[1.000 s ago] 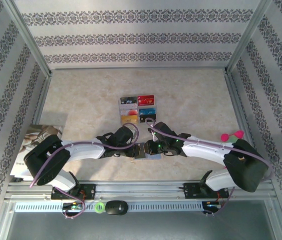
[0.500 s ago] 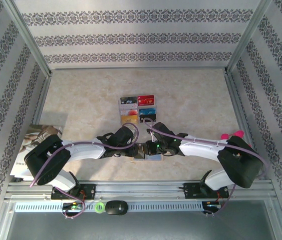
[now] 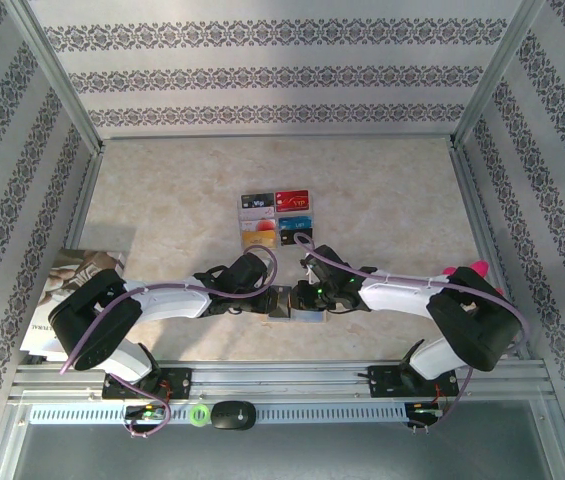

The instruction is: Take the credit cards out of the card holder

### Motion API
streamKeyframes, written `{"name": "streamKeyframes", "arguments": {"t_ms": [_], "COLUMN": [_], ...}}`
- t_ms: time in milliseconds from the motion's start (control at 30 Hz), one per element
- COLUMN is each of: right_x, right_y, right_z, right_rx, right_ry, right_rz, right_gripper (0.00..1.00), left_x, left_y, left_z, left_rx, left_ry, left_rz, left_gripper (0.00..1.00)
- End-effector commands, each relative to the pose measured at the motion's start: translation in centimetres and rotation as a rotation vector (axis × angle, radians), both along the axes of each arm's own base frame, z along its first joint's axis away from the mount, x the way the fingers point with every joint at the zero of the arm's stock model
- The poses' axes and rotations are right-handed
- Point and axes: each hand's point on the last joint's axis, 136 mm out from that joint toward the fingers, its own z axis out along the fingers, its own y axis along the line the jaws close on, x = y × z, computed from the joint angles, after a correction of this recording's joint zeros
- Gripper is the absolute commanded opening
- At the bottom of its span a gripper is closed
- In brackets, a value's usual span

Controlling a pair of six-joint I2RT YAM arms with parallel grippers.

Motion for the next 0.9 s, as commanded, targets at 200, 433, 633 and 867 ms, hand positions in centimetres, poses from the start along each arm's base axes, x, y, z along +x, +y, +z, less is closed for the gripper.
{"name": "streamKeyframes", "arguments": {"t_ms": [200,433,633,867], "right_x": [0.2,0.3,0.5,0.8], "right_y": [1.1,1.8,0.3,-0.8], "right_z": [-0.3,-0.2,0.0,2.3], "right_rx": [0.069,0.113,0.041,0.022], "right_ry": [0.039,0.058,0.022,-0.084], "right_rz": [-0.003,-0.003,-0.028,-0.043], "right_gripper": [0.21,0.21,0.21,0.22], "left_x": [-2.9,-3.0,-3.0,-3.0], "left_y": [2.5,2.2,2.2,2.2], "left_z": [-3.4,-3.4,-3.3,-3.3], "left_rx": [0.109,0.105,0.105,0.100], "left_ry": [0.118,0.121,0.117,0.116], "left_rz": [-0.001,-0.011,-0.010,-0.004], "left_gripper": [0.28,0.29,0.28,0.29]}}
